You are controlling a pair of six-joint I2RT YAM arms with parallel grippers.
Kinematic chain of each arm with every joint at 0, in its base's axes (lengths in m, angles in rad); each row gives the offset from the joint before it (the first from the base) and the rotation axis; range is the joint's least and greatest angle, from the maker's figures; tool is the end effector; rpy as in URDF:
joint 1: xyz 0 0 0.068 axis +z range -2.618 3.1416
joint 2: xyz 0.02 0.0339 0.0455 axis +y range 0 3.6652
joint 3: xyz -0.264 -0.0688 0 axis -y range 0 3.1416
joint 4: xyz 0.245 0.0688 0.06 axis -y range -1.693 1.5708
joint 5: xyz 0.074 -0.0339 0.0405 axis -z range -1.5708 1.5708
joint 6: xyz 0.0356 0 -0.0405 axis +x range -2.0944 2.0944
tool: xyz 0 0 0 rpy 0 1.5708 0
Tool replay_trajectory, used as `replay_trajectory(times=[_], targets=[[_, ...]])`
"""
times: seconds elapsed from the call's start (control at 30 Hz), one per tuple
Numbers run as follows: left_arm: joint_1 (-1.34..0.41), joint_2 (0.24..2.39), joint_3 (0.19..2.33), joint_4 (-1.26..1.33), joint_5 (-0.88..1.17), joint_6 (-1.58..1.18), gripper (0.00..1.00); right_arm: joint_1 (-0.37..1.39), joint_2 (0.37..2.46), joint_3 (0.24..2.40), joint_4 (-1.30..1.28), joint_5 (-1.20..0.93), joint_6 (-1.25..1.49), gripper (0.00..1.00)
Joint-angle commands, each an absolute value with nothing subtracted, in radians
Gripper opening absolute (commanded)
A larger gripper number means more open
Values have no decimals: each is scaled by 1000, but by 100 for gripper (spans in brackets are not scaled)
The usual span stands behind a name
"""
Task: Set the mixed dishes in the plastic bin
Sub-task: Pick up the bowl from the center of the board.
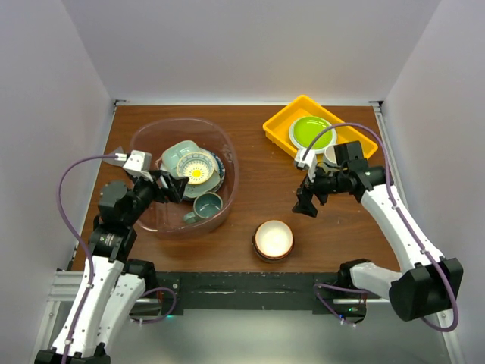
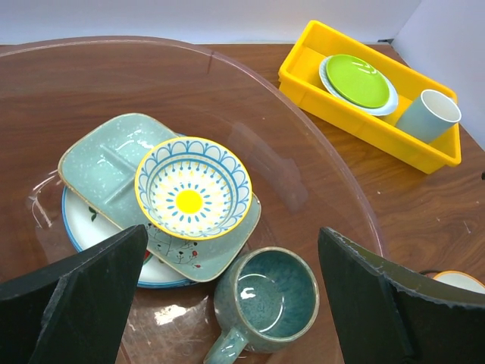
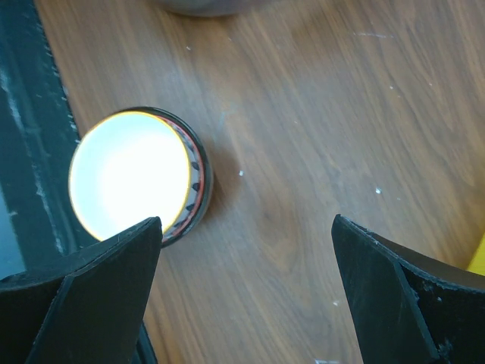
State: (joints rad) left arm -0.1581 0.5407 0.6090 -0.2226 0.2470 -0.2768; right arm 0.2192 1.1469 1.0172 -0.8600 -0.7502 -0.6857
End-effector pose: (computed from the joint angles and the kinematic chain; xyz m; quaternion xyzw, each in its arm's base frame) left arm 0.1381 -0.0308 0.3093 0.0353 0.7571 -0.2306 0.6102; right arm 0.2066 0.0709 0.2983 -0.4841 0.7559 0.2799 0.3405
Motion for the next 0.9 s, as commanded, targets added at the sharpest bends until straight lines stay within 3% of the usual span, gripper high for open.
replay_trajectory(times=[0.0, 0.87], targets=[[-152, 532, 604, -166, 270, -281, 100, 267, 1158, 1071, -828, -641, -663, 98], [-152, 540, 598, -158, 279, -281, 100, 426, 1200, 962, -680, -379, -614, 98]])
